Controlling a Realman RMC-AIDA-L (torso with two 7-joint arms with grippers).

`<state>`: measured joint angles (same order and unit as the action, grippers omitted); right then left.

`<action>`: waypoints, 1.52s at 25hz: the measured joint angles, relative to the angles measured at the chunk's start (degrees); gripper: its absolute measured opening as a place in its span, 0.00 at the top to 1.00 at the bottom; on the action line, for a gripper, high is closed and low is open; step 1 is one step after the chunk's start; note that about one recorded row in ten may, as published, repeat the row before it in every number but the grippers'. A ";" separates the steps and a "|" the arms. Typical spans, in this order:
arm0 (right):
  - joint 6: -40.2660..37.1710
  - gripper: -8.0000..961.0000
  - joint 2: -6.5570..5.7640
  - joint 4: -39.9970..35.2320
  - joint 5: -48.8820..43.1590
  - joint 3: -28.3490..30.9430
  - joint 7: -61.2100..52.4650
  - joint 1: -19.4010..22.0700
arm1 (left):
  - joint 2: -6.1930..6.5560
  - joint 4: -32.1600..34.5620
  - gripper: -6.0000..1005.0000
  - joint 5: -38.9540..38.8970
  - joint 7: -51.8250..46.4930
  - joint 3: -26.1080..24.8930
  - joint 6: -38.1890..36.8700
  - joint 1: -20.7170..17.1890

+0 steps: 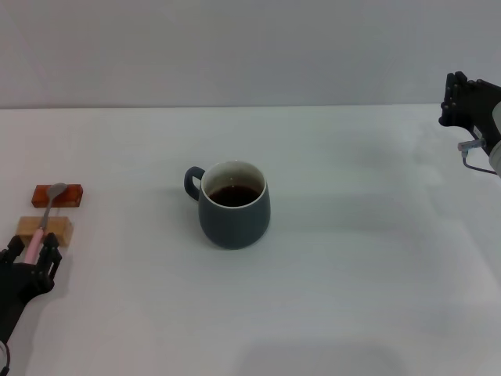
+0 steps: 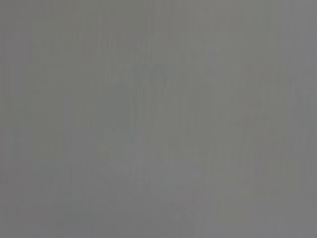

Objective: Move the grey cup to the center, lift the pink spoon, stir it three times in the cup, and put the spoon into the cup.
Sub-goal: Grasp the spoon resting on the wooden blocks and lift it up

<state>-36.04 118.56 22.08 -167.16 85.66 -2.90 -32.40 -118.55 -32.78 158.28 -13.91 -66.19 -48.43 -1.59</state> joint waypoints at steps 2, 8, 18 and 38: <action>0.01 0.94 0.00 0.04 0.00 0.01 0.00 0.05 | -0.01 0.00 0.47 0.00 0.01 0.03 -0.06 0.01; 0.02 0.94 0.00 0.09 0.00 0.03 0.00 0.08 | 0.00 0.00 0.52 0.01 0.01 0.18 -0.07 0.01; 0.01 0.94 0.00 0.25 0.00 -0.03 0.00 0.06 | 0.07 0.00 0.61 0.01 0.03 0.28 -0.10 0.01; 0.00 0.94 0.01 0.24 0.00 -0.22 0.05 0.23 | -0.02 -0.01 0.70 0.00 0.12 0.37 0.23 0.01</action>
<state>-36.04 118.56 22.33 -167.16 85.44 -2.85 -32.17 -118.56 -32.79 158.29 -13.79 -65.83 -48.21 -1.58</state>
